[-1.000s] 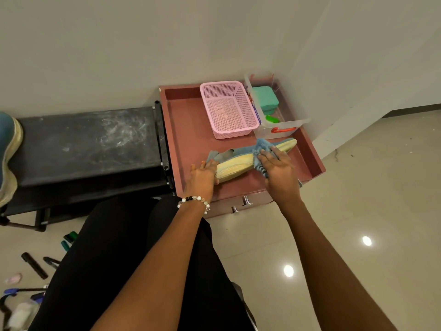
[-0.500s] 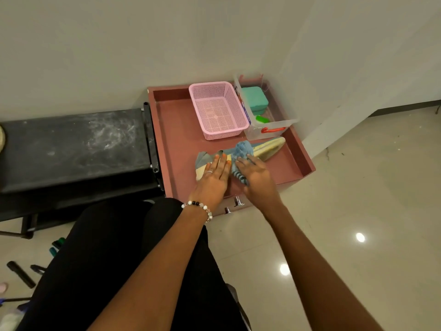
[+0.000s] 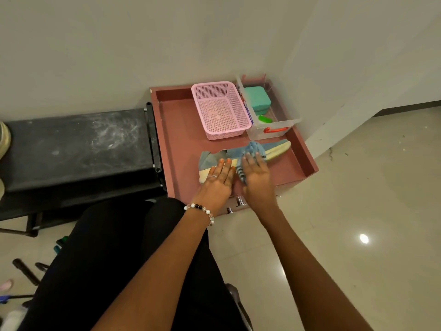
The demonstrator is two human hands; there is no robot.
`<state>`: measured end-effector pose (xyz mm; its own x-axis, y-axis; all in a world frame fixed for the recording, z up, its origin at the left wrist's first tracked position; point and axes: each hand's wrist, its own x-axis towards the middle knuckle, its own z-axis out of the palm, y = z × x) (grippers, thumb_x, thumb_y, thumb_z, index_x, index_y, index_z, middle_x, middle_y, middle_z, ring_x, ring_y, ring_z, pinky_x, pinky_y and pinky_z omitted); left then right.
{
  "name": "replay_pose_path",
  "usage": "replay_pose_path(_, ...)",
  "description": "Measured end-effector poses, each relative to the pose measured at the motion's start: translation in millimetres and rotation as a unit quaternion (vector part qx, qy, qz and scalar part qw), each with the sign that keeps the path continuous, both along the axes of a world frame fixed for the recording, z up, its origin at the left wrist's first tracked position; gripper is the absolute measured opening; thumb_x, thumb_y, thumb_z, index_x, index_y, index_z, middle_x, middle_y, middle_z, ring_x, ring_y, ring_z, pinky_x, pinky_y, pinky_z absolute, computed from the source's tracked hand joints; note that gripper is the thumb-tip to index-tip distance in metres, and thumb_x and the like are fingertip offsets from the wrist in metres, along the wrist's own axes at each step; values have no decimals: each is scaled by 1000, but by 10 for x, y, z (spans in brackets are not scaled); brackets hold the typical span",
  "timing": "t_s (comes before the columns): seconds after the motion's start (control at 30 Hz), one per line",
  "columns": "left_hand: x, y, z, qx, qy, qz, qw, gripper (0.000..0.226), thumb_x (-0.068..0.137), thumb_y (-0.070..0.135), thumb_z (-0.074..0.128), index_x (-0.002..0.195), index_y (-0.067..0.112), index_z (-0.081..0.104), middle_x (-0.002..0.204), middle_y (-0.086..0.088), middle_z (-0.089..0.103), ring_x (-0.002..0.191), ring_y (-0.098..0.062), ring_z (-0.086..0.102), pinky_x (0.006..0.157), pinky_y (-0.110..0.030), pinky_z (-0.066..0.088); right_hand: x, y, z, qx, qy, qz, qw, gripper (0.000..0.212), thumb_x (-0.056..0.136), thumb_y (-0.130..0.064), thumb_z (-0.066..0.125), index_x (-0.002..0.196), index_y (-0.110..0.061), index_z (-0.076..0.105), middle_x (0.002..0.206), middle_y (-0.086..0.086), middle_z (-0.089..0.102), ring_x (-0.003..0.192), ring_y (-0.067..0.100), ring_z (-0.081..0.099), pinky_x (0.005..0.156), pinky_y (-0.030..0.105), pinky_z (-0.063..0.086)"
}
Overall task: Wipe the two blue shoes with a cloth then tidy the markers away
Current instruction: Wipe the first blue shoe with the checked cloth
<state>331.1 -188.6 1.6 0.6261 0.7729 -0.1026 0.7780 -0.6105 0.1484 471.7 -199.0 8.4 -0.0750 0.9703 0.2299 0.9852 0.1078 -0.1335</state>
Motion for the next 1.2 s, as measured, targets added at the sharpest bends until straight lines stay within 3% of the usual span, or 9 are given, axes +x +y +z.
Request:
replay_pose_path(0.1,-14,-27,27,8,17,-7,1000,59,99,-6,23,149,-1,-7,156,-21,-15,145,-35,-11,116,-40,-8,387,-60,48,18,-17,33,999,61,62,1,78,120,4,59,122,20,61,117,41,54,100,51,38)
replay_pose_path(0.27,6,-25,41,5,35,-9,999,60,99,-7,24,149,-2,-7,156,-22,-15,145,-35,-11,116,-41,-8,614,20,149,16,-15,-114,993,62,55,12,72,116,9,61,117,26,62,112,44,57,98,52,40)
replay_pose_path(0.4,21,-14,40,-1,45,1,999,56,100,-4,21,149,-2,-7,156,-22,-14,145,-37,-10,116,-41,-8,176,53,41,-55,-15,-149,987,63,75,-4,52,135,10,40,142,28,39,136,41,31,117,41,12)
replay_pose_path(0.57,1,-8,95,-8,50,1,999,57,100,-3,22,149,-2,-8,156,-21,-16,145,-35,-12,116,-39,-7,130,-78,16,-7,-11,-8,1000,58,59,-5,80,114,5,63,116,21,64,112,42,57,95,54,45)
replay_pose_path(0.67,-9,-16,102,-3,47,-5,999,61,97,-8,25,149,-2,-8,156,-22,-15,145,-36,-11,116,-40,-8,487,-65,130,-6,-32,-12,999,57,58,-1,81,113,1,65,115,17,66,109,39,60,95,51,45)
replay_pose_path(0.83,1,-17,105,-7,52,-7,999,62,97,-8,25,149,-1,-7,156,-22,-15,145,-36,-12,116,-40,-7,743,186,303,-31,0,-168,985,36,75,4,60,110,1,65,104,21,67,98,37,61,86,40,49)
replay_pose_path(0.97,18,-9,106,-7,60,-3,998,56,99,-5,17,149,-1,-6,156,-21,-14,145,-37,-12,116,-42,-8,363,211,221,-60,-81,-215,971,35,80,-4,58,113,9,61,117,26,61,116,38,53,96,44,45)
replay_pose_path(1.1,21,-3,125,-15,60,6,998,55,100,0,19,150,-1,-5,157,-20,-14,145,-35,-13,117,-41,-7,-160,46,-57,-65,-72,-151,984,45,73,-11,69,114,5,63,120,22,62,119,37,53,100,44,44)
replay_pose_path(1.2,10,6,113,-13,53,10,998,56,101,-1,22,149,-2,-7,156,-21,-15,145,-35,-14,116,-40,-9,-66,-9,13,-8,-17,-116,993,54,60,-5,78,111,4,65,112,21,66,111,38,59,98,54,43)
